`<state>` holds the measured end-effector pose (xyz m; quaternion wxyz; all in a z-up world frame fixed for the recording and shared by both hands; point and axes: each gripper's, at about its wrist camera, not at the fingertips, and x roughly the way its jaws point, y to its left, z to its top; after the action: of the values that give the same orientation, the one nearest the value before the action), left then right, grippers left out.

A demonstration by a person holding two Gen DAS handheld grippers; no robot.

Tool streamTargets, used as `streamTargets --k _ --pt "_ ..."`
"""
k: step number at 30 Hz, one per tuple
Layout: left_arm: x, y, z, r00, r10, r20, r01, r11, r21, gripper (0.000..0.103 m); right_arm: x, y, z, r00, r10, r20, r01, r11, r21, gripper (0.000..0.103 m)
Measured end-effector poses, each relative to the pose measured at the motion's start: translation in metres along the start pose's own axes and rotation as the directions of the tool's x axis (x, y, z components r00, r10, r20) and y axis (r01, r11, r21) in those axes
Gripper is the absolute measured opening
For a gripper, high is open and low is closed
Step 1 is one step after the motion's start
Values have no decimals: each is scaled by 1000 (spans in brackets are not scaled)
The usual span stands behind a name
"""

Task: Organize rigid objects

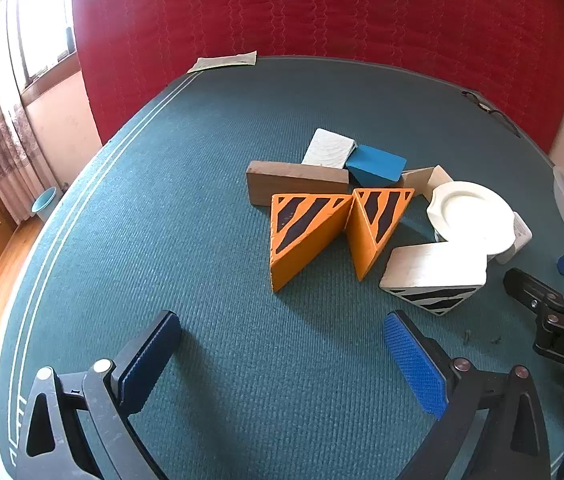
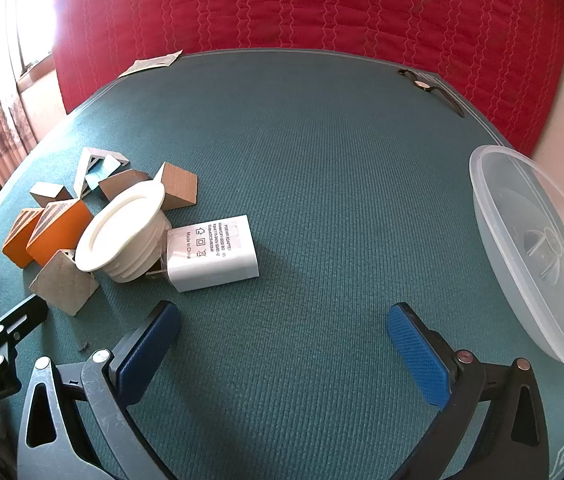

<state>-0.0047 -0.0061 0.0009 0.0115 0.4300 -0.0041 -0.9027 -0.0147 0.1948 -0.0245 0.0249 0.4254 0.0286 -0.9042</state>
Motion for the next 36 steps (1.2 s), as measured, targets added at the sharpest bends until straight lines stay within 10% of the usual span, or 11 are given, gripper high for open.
streamTargets --k 36 --pt "-2 -4 -1 1000 2 -8 -2 1000 -8 103 -3 1 0 998 61 -6 -61 995 -74 103"
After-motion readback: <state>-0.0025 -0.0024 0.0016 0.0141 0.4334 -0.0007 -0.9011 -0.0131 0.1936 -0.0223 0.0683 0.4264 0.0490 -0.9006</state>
